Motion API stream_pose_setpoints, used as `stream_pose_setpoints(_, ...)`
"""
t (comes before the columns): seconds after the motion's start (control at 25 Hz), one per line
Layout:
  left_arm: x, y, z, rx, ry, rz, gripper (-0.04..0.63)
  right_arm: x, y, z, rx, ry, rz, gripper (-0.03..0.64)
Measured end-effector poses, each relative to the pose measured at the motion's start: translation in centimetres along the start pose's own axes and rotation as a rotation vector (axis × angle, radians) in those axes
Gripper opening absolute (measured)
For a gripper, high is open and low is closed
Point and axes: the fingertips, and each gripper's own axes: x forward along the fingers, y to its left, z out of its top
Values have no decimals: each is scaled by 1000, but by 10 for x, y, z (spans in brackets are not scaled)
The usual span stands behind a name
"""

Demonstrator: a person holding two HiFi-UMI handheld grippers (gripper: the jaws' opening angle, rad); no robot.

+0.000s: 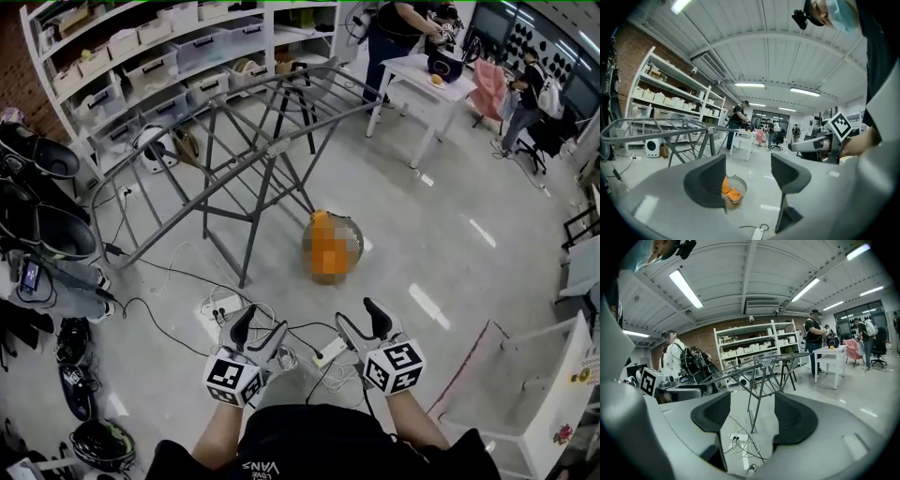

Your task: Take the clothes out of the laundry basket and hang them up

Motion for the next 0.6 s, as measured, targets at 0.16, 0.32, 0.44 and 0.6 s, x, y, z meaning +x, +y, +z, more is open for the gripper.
stream_pose_setpoints(0.16,44,44,29,-6,0,-23,279,57,-18,25,2,50,-15,285)
stream_pose_setpoints(0.32,73,82,38,0,-2,-34,279,107,-29,32,4,86,-19,285)
stream_pose_setpoints(0.44,83,102,41,-5,-13,-29,279,131,-33,34,-2,109,-18,284)
stream_pose_setpoints(0.6,85,119,36,-38,3,-5,279,150,-38,30,-13,154,-19,285)
